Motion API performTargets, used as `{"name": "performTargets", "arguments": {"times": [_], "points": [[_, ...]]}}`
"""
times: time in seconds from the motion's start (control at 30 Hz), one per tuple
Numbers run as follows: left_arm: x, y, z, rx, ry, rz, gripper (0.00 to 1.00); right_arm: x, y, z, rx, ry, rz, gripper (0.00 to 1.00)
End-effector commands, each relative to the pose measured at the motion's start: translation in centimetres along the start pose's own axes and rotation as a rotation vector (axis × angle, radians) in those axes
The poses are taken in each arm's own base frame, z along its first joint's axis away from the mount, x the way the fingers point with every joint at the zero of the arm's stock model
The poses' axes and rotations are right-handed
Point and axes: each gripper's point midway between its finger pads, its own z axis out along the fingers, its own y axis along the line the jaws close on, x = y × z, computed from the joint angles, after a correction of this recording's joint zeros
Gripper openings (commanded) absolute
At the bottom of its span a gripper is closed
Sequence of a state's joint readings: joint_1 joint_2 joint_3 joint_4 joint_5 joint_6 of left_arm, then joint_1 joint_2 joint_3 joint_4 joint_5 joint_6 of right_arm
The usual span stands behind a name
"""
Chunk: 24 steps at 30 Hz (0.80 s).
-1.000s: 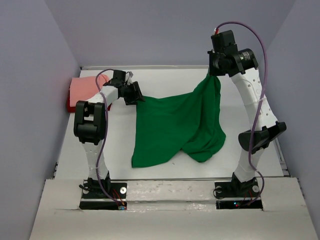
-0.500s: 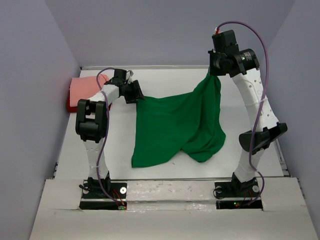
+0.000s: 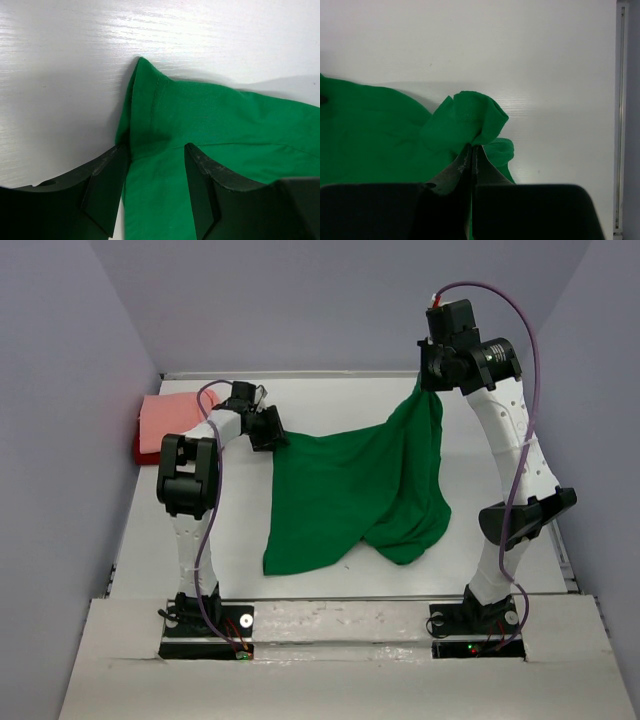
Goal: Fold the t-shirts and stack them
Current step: Flatten the tshirt out
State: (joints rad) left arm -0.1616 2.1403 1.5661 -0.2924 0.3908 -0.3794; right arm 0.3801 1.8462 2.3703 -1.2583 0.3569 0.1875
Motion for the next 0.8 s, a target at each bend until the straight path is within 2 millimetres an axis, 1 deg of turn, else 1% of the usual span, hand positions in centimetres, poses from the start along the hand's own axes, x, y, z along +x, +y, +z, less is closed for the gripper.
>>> {"name": "performTargets", "arguments": {"times": [0.0,0.13,0.2,0.27,0.3,0.37,0.4,0.47,0.6,0.67,0.73,0.77], "points": [[-0.3,0.0,-0.1,-0.011,0.003,-0.001,0.62,-2.3,0.1,-2.3,-0.037,-0.097,0.032,0.0],[-0.4,0.0,0.0,-0.014,0.001,-0.001,0.62,-2.4,0.0,-2.4,-0.033,-0.099,0.033,0.0],[-0.1,0.0,0.1,-0.009,0.011,-0.002,0.61,-2.5,-0.2,-2.5,-0.023,-0.104,0.035,0.0],[0.1,0.0,0.2,-0.004,0.017,-0.002,0.53,-2.5,-0.3,-2.4,-0.021,-0.102,0.031,0.0],[0.3,0.1,0.3,-0.005,0.021,-0.005,0.45,-2.5,-0.4,-2.5,-0.016,-0.104,0.032,0.0],[0.5,0.1,0.4,-0.007,0.025,-0.005,0.35,-2.4,-0.4,-2.4,-0.013,-0.101,0.032,0.0],[0.5,0.1,0.4,-0.009,0.024,-0.005,0.28,-2.3,-0.4,-2.2,-0.009,-0.097,0.032,0.0],[0.6,0.2,0.4,-0.01,0.027,-0.003,0.18,-2.0,-0.3,-1.9,-0.01,-0.082,0.029,0.0],[0.6,0.2,0.4,-0.011,0.028,0.001,0.17,-1.7,-0.2,-1.7,-0.011,-0.073,0.026,0.0],[0.5,0.1,0.3,-0.014,0.023,0.002,0.14,-1.6,-0.2,-1.5,-0.006,-0.071,0.023,0.0],[0.2,0.0,-0.2,-0.018,0.014,0.009,0.1,-1.4,-0.1,-1.3,-0.012,-0.061,0.021,0.0],[0.0,0.2,-0.5,-0.036,0.004,0.01,0.05,-1.3,-0.1,-1.2,-0.01,-0.057,0.02,0.0]]}}
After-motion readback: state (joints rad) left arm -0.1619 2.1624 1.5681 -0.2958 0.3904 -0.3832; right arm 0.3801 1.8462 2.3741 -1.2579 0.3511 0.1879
